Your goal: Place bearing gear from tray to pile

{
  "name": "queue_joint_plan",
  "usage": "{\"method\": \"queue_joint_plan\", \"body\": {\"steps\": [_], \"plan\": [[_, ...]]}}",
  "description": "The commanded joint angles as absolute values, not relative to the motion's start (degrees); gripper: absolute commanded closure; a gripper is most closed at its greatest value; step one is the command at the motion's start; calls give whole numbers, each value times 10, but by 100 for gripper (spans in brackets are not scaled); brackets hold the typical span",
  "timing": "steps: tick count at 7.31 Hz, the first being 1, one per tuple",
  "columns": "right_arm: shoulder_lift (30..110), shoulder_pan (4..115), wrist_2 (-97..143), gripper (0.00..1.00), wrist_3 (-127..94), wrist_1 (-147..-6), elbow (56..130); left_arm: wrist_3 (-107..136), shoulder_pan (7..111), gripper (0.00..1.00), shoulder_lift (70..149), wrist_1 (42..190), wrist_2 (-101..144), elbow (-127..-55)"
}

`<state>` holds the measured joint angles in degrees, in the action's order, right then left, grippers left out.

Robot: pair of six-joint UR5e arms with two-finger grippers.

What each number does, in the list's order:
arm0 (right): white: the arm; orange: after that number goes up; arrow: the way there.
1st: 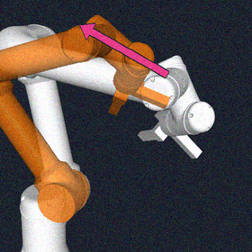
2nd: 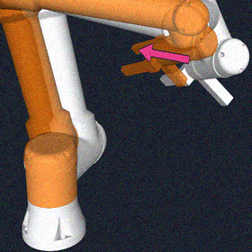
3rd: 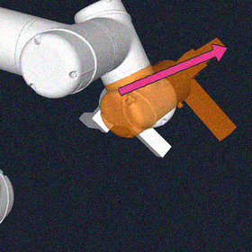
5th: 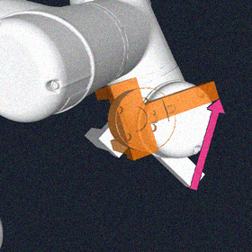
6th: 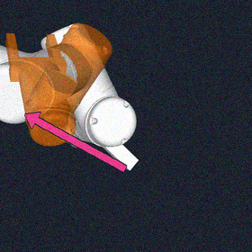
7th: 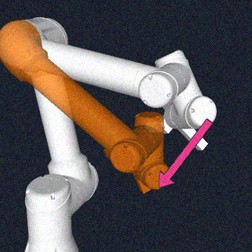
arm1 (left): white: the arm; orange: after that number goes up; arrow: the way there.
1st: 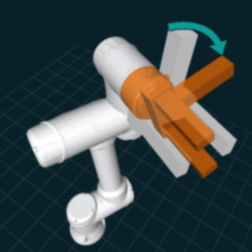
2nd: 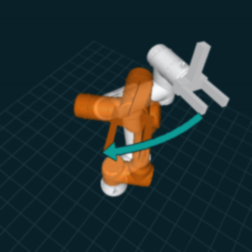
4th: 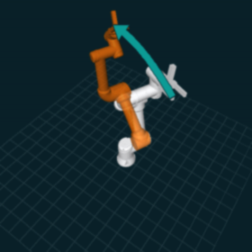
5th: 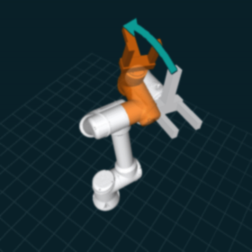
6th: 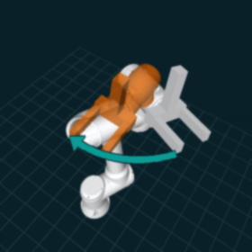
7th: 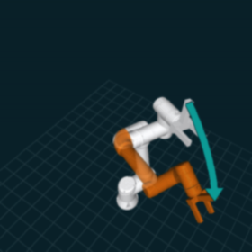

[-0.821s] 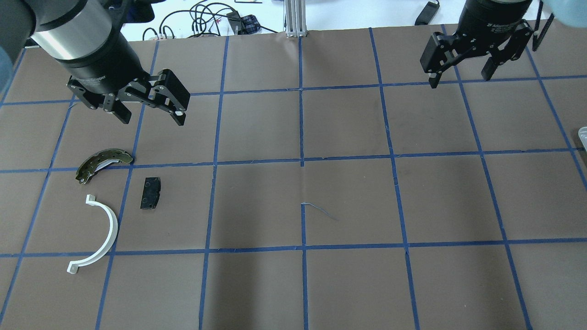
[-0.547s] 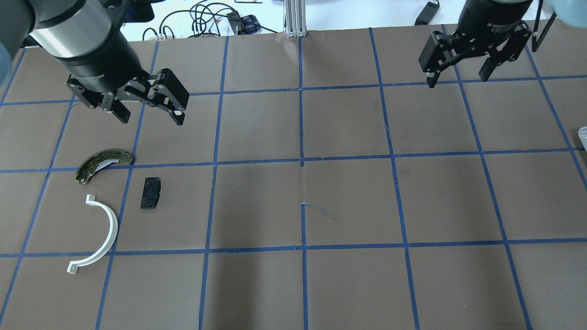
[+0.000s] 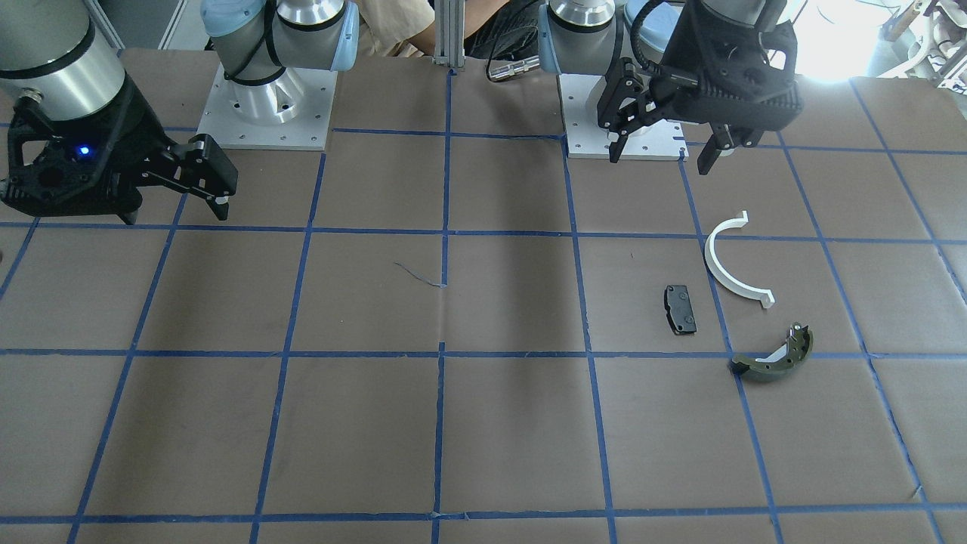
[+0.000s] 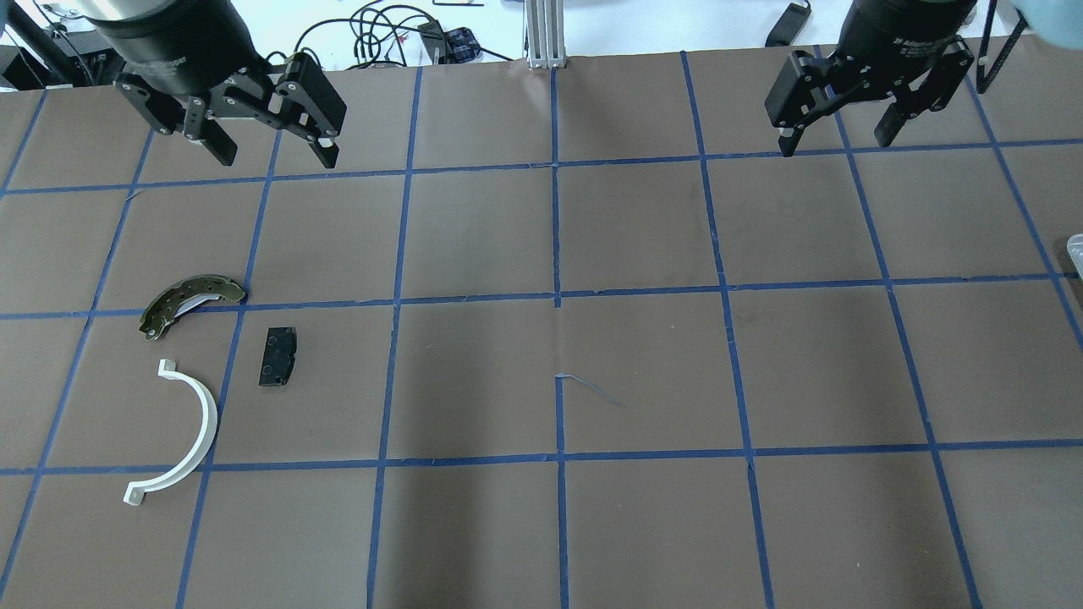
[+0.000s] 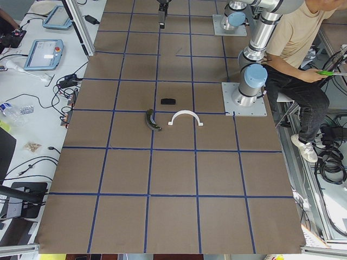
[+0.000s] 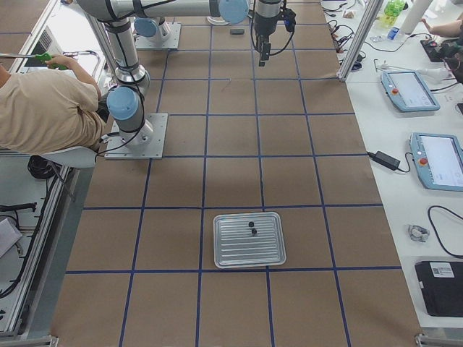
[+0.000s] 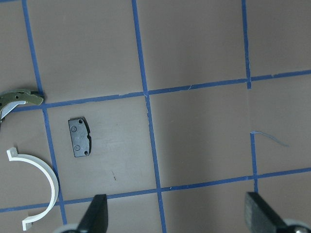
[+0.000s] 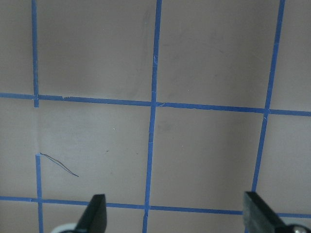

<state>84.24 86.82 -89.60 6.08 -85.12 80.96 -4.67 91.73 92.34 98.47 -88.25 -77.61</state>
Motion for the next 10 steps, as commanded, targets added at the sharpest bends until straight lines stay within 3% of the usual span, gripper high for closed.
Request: {"method": "queue_joint_plan", "body": {"steps": [1,7,10], "plan": [[843,893,-904,0,-1,-851,812,-31,920,0,919,976,-882,-797],[843,918,-907,0,-13,-850,816,2,917,0,933,955,-878,-824],[841,859,-945,0,81,-850,814,3,916,0,935,915,-882,-835]]}}
